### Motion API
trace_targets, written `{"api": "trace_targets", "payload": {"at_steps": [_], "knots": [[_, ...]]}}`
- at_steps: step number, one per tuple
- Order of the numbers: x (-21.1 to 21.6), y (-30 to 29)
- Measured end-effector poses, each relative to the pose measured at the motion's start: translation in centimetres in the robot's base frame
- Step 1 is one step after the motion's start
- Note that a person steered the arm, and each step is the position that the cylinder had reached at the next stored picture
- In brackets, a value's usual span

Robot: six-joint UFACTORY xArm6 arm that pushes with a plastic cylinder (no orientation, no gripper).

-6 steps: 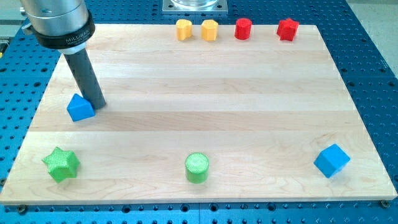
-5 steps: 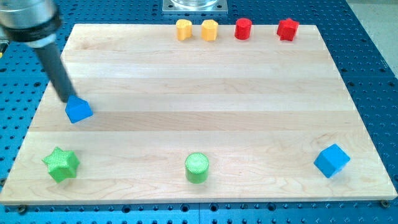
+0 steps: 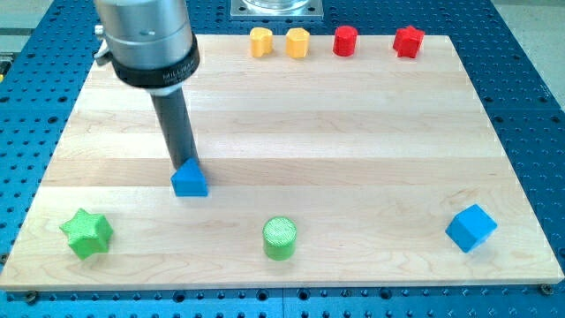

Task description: Slide the triangle to the left of the green circle

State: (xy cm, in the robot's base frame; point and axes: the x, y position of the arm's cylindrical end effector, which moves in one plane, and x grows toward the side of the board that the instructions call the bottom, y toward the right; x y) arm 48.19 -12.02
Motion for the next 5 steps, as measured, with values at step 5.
{"api": "trace_targets", "payload": {"at_steps": [5], "knots": [[8.2,0.2]]}}
